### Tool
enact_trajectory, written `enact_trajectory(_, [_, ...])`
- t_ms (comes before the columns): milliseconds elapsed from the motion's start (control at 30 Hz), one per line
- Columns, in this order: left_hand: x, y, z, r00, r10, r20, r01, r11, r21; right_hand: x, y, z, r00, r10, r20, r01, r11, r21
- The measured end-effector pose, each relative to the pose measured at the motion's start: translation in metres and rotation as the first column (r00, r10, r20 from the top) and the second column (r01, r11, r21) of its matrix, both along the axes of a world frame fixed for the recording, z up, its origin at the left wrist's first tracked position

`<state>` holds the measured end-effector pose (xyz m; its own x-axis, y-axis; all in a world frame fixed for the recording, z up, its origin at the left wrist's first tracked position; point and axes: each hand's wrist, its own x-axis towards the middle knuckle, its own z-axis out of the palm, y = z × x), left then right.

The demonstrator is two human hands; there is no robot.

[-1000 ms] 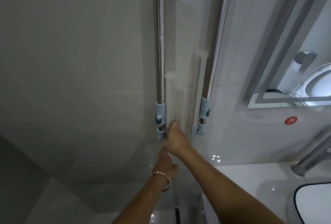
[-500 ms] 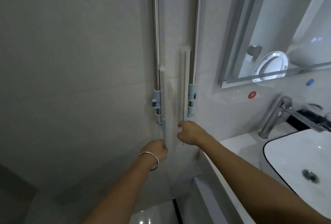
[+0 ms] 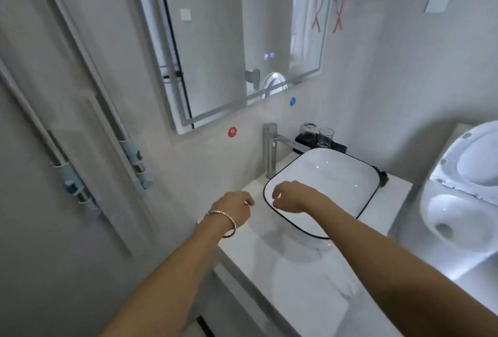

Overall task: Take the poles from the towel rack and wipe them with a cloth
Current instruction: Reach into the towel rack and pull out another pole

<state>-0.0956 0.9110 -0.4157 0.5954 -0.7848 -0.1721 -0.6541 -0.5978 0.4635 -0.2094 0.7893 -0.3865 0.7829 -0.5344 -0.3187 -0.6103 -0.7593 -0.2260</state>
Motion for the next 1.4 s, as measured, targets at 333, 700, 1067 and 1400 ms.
enact_trajectory(333, [-0.228, -0.225, -0.014, 0.917, -0.399, 0.014, 0.397, 0.915, 0.066, -0.300, -0.212, -0.026, 0.924, -0.341, -0.175, 0.347, 0.938, 0.007])
enact_trajectory(700, [-0.354, -0.421, 0.006, 0.788, -0.614, 0.042, 0.613, 0.789, 0.040, -0.450, -0.328, -0.010, 0.806, -0.589, -0.061, 0.590, 0.807, 0.002])
enact_trajectory(1067, [-0.360, -0.652, 0.048, 0.733, -0.670, 0.121, 0.680, 0.717, -0.153, -0.440, -0.537, 0.046, 0.754, -0.645, 0.122, 0.656, 0.749, -0.093])
enact_trajectory(1400, [-0.217, -0.760, 0.110, 0.839, -0.458, 0.295, 0.528, 0.816, -0.236, -0.305, -0.693, 0.099, 0.833, -0.487, 0.264, 0.523, 0.848, -0.087])
